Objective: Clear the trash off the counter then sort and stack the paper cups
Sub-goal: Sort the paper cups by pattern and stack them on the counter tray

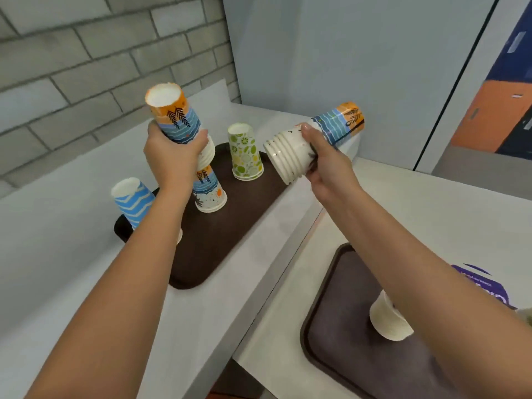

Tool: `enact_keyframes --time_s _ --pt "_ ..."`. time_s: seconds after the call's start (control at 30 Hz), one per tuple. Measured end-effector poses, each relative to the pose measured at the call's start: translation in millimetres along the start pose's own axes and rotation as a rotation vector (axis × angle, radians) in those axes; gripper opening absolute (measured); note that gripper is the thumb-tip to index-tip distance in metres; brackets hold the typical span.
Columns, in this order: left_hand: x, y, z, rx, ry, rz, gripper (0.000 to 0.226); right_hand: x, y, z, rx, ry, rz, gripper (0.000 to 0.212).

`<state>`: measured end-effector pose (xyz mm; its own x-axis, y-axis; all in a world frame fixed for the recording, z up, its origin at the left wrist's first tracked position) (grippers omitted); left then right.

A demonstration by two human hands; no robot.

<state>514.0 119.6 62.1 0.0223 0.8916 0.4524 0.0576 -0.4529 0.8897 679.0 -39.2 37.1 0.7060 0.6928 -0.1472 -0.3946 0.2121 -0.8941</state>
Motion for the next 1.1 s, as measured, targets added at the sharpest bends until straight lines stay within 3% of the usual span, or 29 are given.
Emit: enact_keyframes --time_s 0.13,0.3,0.5,0.67,0.73,0.97,1.1 --pt "13.1 -44.5 7.9 0.082 -0.060 -0.068 0.054 32.9 2.9 64.9 -0.097 -0.059 -0.074 0.028" --pt "0.5 -102.8 9.0 0.158 -0.156 -0.228 0.062 66.0 8.6 126.5 -0.292 -0.097 -0.271 0.047" --pt "-17.0 -126.2 4.1 0.040 -0.158 -0.302 0.073 86.2 46.2 162.0 -0.668 -0.187 -0.380 0.063" --pt "-30.0 -121.1 -3.9 0.064 -0.154 -0.382 0.113 89.6 84.4 160.2 -0.903 -0.289 -0.388 0.071" --pt "-41.6 -117.6 -7.6 0.085 -0.161 -0.421 0.119 89.6 102.1 154.7 -0.999 -0.356 -0.370 0.078" --pt "-96.5 -106.6 -26.2 0.132 -0.374 -0.451 0.110 77.1 119.8 126.3 -1.154 -0.453 -0.273 0.107" --pt "-120.3 -86.4 -29.3 0.063 -0.447 -0.331 0.083 37.7 77.4 79.9 -1.212 -0.311 -0.364 0.105"
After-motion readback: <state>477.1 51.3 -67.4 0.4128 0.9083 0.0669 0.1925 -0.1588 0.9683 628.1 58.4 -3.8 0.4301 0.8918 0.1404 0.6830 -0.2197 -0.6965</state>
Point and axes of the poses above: each hand's wrist, its own x-axis towards the middle knuckle, its own z-axis out of the palm, y = z × x, the point moved 2 cm from there along x, towards the middle knuckle, and after that the axes turned 15 degrees about -x, right-handed, at the moved point
